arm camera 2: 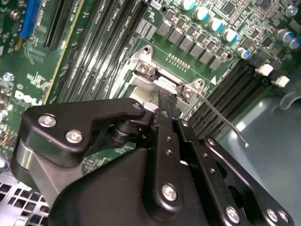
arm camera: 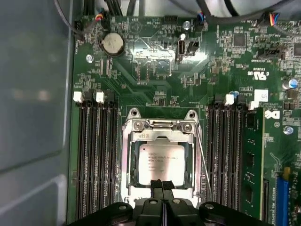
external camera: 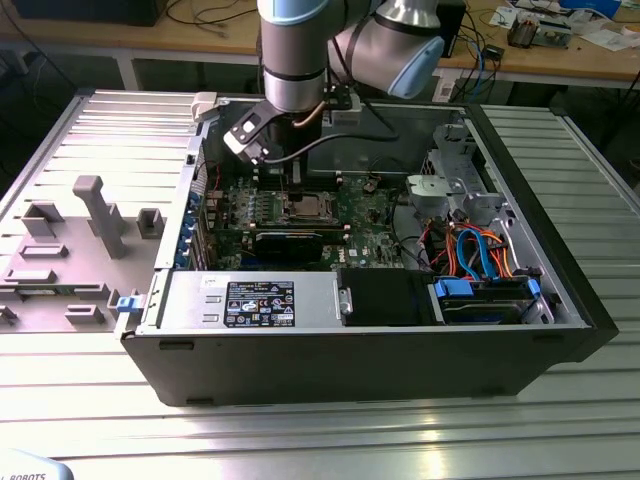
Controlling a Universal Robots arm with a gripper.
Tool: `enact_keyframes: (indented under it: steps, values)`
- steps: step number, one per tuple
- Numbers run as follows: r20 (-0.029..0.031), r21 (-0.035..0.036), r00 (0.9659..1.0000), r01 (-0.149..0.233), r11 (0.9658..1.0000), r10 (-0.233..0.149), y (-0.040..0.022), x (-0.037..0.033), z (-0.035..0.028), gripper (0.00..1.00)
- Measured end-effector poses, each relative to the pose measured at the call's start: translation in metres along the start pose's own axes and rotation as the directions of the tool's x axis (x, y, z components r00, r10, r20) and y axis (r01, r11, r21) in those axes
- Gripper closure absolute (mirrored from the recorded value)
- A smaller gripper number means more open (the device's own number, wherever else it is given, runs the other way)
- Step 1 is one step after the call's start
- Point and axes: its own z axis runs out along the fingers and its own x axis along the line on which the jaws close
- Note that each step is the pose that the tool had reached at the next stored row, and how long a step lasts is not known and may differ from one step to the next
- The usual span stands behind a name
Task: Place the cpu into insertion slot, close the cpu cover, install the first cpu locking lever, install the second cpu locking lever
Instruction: 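Close the cpu cover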
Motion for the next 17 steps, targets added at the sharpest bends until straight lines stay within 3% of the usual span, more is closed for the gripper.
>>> enact_keyframes:
  steps: [4,9,17]
  values:
    - [-0.0001,0.0028,1.0000,0.000,1.0000,0.000,-0.0015,-0.0001,0.0098,0.89]
    - [-0.0002,0.0028,1.0000,0.000,1.0000,0.000,-0.0012,0.0000,0.0045,0.89]
    - [0.0007,0.0030,1.0000,0.000,1.0000,0.000,0.0242,-0.0006,0.0057,0.89]
